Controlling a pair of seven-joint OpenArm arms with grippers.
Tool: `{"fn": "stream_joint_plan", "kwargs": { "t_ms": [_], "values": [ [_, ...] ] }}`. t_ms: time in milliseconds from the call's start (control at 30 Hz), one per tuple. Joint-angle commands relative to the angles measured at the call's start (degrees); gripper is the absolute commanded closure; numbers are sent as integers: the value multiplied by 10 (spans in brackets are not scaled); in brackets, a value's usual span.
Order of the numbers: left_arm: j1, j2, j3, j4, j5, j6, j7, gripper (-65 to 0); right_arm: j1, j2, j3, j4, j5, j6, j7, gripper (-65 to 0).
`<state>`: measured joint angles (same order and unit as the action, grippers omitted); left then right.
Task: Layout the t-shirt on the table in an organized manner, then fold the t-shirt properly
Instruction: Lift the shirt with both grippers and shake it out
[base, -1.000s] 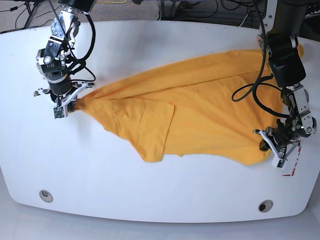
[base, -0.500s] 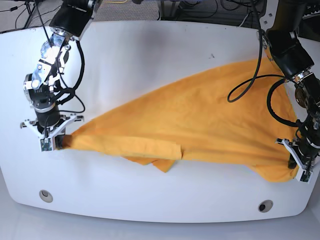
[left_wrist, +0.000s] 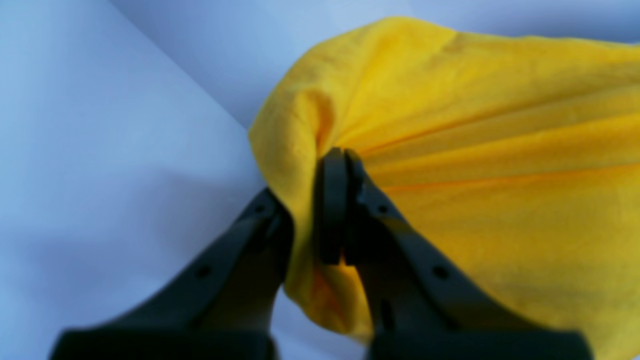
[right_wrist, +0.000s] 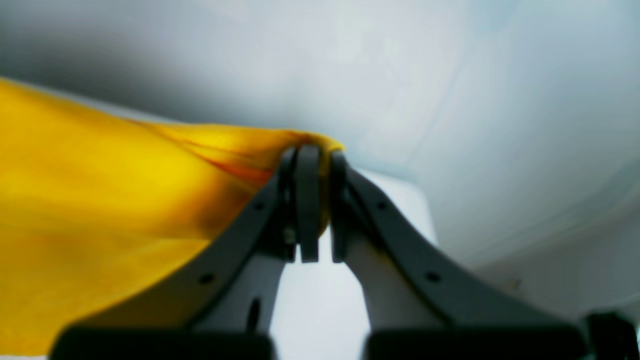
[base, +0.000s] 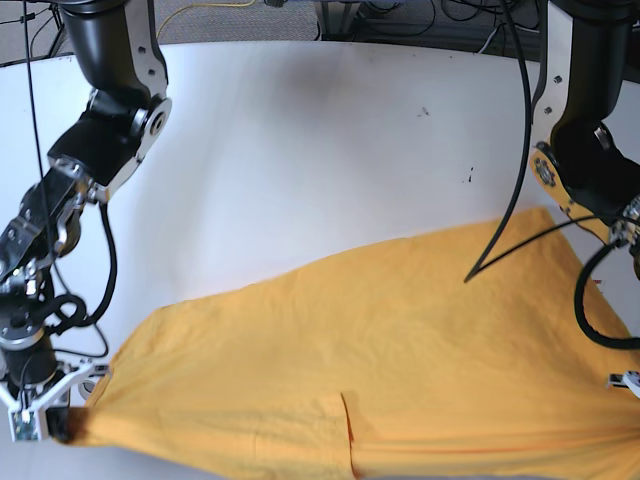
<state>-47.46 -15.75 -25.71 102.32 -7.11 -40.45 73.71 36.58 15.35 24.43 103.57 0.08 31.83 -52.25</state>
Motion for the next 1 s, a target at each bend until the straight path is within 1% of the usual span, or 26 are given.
{"fn": "stream_joint_plan", "kwargs": {
  "t_ms": [0, 67, 200, 367, 467, 567, 800, 967],
  "values": [
    [-72, -14, -3, 8, 21, 4, 18, 0, 73, 30, -19, -7, -17, -7, -26, 0],
    [-113, -14, -3, 7, 21, 4, 32, 0, 113, 47, -44, -13, -14, -7, -37, 0],
    [-162, -14, -1, 7, 22, 4, 39, 0, 167, 60, -73, -19, -16, -7, -40, 0],
    [-183, -14, 0, 6, 22, 4, 50, 0, 196, 64, -95, -19, -17, -7, -41, 0],
    [-183, -13, 0, 6, 21, 4, 63, 0, 196, 77, -104, -16, -14, -7, -41, 0],
    [-172, -13, -2, 6, 21, 4, 63, 0, 188, 79, -102, -15, -14, -7, -42, 0],
    [-101, -12, -3, 9, 21, 4, 63, 0, 139, 82, -98, -8, -14, -7, -42, 0],
    [-44, -11, -4, 12, 21, 4, 63, 0, 57, 77, -65, 43, -14, -7, -42, 0]
  ]
}}
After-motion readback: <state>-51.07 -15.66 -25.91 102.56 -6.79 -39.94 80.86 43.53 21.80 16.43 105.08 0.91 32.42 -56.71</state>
